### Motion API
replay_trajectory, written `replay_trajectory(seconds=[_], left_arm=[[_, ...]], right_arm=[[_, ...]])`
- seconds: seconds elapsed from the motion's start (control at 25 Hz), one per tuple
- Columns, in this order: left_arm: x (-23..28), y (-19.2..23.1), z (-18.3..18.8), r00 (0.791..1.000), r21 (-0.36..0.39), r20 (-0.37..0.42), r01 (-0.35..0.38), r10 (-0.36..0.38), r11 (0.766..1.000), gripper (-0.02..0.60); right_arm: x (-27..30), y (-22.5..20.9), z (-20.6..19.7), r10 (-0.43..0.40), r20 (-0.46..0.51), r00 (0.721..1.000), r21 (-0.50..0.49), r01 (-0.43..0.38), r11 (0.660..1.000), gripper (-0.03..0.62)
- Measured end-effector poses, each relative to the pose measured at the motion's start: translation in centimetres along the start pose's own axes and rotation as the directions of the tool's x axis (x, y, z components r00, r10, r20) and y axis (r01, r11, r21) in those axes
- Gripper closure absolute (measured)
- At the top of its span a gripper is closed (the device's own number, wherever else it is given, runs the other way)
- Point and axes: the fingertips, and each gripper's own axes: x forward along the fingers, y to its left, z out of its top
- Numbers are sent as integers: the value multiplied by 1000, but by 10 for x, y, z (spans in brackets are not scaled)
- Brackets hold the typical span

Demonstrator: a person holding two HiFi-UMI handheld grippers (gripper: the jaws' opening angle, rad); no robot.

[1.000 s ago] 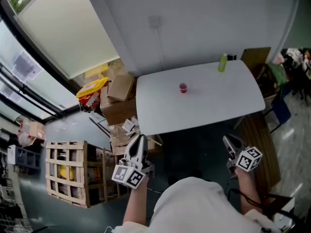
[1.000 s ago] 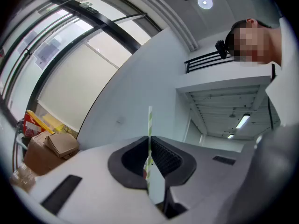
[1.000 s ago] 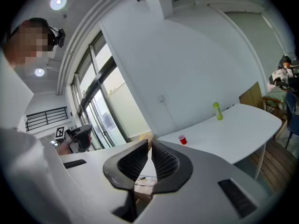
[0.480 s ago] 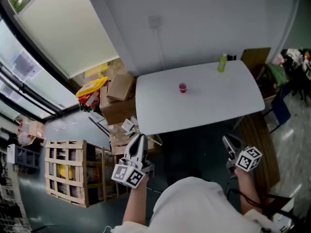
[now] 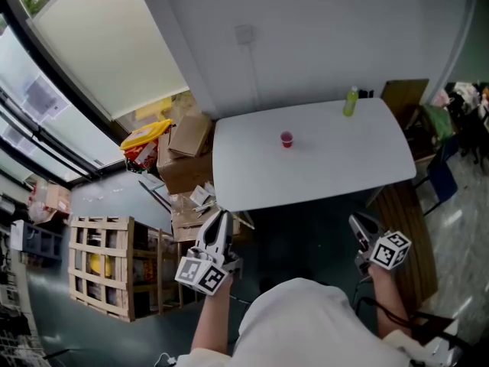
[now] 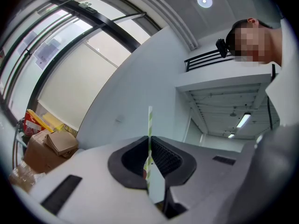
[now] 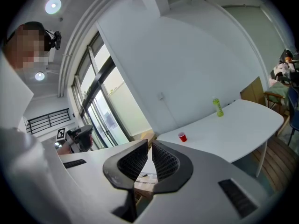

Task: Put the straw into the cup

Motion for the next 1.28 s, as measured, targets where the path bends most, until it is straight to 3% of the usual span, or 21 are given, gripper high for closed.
replay_trajectory(seconds=[0.48, 0.84, 1.28], left_arm=[[24, -31, -22, 999, 11, 11, -37, 37, 999, 558], [41, -41, -43, 999, 12, -5, -54, 54, 998, 558], [73, -26, -47, 999, 10, -26, -42, 42, 999, 558]], right_arm=[[5, -32, 14, 61, -77, 995, -34, -64, 997, 543], [26, -39, 25, 109, -122, 986, -115, -123, 986, 543], [51, -52, 37, 96, -121, 988, -110, -109, 988, 543]])
